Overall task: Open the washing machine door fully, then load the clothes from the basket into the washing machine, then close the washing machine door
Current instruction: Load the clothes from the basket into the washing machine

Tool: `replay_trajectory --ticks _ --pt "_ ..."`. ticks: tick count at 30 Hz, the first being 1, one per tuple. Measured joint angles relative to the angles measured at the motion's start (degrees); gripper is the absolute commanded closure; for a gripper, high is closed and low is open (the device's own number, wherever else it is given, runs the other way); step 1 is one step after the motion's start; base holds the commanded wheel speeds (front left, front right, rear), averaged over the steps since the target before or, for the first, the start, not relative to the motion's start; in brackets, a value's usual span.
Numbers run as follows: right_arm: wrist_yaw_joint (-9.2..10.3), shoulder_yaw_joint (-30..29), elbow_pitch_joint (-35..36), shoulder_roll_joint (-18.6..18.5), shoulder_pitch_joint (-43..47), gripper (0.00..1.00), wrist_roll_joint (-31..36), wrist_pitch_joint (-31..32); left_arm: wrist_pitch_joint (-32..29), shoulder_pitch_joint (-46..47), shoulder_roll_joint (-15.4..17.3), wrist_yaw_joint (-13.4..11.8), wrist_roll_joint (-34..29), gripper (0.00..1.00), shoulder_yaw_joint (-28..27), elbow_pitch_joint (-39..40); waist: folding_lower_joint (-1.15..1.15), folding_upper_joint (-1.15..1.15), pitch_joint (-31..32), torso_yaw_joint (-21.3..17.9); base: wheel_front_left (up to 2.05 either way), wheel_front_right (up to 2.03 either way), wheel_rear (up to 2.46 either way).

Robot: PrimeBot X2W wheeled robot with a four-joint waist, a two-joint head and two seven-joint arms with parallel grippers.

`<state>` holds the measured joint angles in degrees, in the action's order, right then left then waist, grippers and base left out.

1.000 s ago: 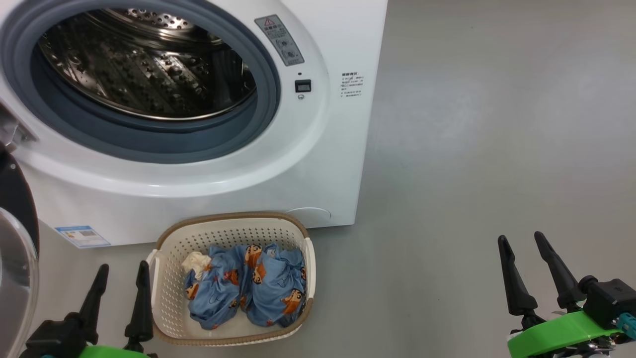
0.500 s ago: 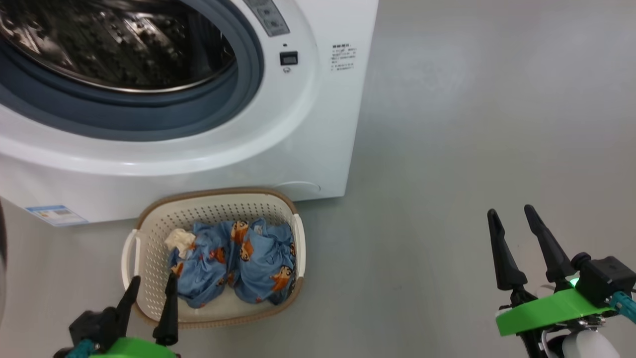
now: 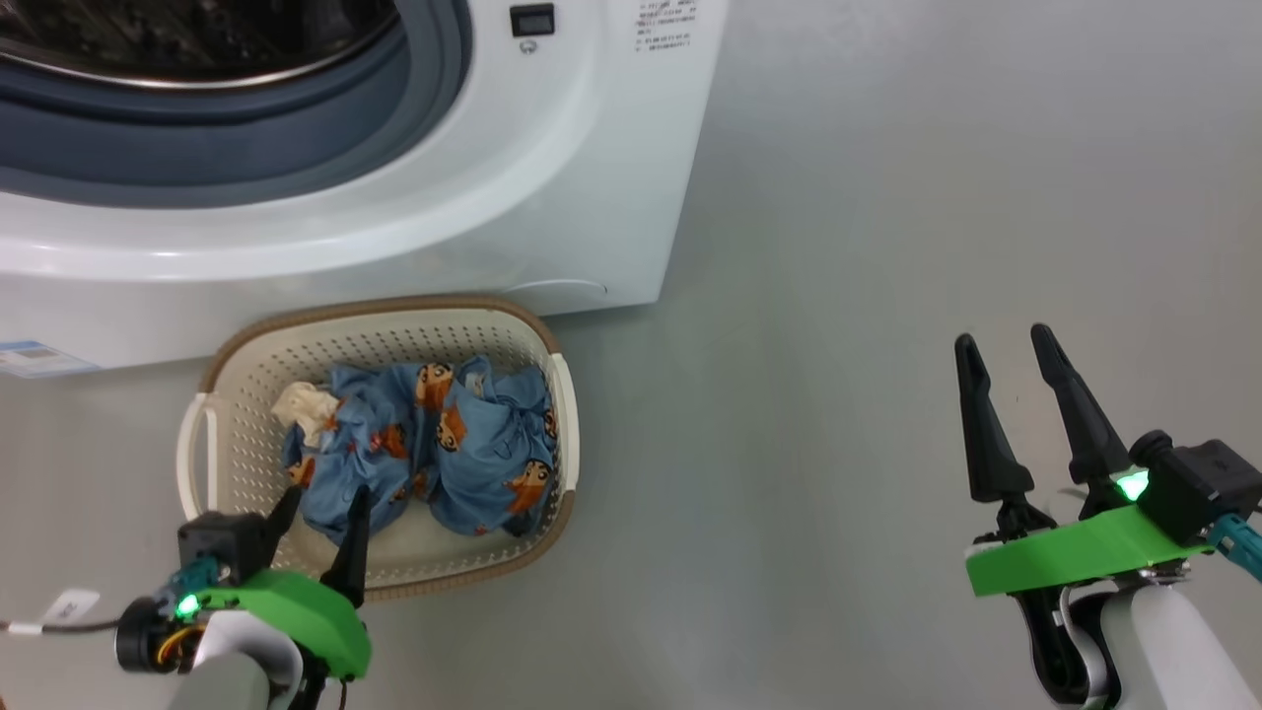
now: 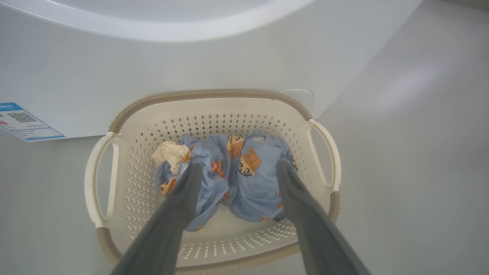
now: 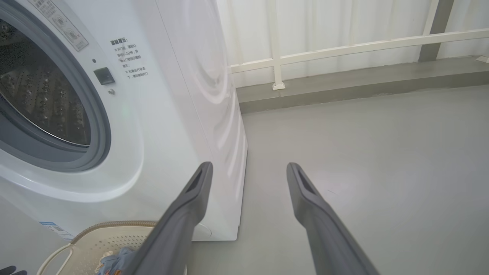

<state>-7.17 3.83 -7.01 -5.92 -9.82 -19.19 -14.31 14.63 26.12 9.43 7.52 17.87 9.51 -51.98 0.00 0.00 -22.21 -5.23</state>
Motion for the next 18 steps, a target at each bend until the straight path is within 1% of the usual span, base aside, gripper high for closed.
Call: replay_trajectory --ticks 10,14,18 --pt "0.0 1.45 1.58 0.1 -4.17 0.0 0.19 -0.01 -0.01 10.32 1.04 0.0 1.42 0.0 6.05 -12.17 0.0 0.0 -5.06 -1.05 0.0 0.0 0.0" --pt "0.0 1.77 2.18 0.16 -5.44 0.0 0.2 -0.18 -0.8 14.03 2.24 0.0 1.86 0.0 7.1 -16.72 0.0 0.0 -6.91 -1.45 0.0 0.0 0.0" --pt "0.0 2.29 2.88 0.24 -6.82 0.0 1.01 -0.24 -2.11 17.41 2.99 0.0 2.32 0.0 7.84 -19.05 0.0 0.0 -8.85 -1.89 0.0 0.0 0.0"
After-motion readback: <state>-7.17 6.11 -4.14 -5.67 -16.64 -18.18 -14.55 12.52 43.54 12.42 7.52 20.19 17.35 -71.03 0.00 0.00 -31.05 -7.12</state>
